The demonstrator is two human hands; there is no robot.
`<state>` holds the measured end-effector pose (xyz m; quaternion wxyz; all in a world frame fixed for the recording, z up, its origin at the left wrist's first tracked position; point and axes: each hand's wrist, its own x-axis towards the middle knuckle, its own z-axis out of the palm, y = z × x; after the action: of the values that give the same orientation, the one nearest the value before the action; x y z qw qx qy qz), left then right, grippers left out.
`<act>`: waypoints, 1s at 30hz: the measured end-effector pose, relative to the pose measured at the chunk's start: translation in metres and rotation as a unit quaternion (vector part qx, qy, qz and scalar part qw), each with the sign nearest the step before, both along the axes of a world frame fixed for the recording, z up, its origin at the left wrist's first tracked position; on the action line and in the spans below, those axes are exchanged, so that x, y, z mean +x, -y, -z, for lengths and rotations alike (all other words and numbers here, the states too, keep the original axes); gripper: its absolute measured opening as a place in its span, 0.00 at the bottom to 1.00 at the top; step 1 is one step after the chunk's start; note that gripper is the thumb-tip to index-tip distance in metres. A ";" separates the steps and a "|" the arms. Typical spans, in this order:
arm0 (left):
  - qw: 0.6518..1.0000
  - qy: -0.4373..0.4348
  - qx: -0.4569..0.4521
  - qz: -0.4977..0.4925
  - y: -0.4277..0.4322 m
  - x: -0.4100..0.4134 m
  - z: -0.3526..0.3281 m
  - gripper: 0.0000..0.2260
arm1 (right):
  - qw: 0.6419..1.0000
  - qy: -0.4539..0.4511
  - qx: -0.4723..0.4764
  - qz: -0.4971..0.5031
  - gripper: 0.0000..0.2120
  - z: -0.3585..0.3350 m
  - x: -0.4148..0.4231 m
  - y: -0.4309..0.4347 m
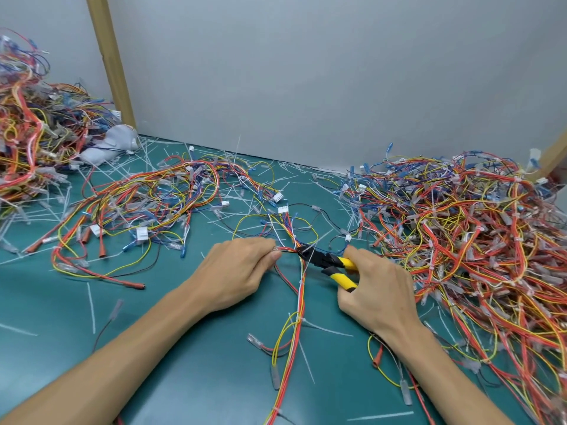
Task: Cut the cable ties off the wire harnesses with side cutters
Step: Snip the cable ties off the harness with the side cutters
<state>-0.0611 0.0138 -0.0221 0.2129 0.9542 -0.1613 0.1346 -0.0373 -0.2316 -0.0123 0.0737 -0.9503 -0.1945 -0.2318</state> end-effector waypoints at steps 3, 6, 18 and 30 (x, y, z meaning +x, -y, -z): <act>1.000 0.002 -0.002 0.003 0.000 0.000 0.000 0.16 | 1.000 0.018 -0.007 -0.021 0.16 0.001 0.002 0.001; 1.000 0.007 0.006 0.007 0.000 0.000 0.001 0.15 | 0.999 0.018 0.002 -0.028 0.13 0.000 0.003 -0.002; 0.999 0.020 -0.019 0.017 -0.001 0.000 -0.001 0.16 | 0.999 0.001 -0.007 -0.031 0.11 0.002 0.003 0.000; 0.999 0.002 -0.039 0.015 0.001 -0.002 -0.002 0.16 | 0.998 -0.039 -0.010 -0.042 0.12 0.004 0.005 0.004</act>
<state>-0.0633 0.0129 -0.0201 0.2516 0.9425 -0.1705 0.1393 -0.0321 -0.2351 -0.0166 0.0811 -0.9504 -0.2337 -0.1887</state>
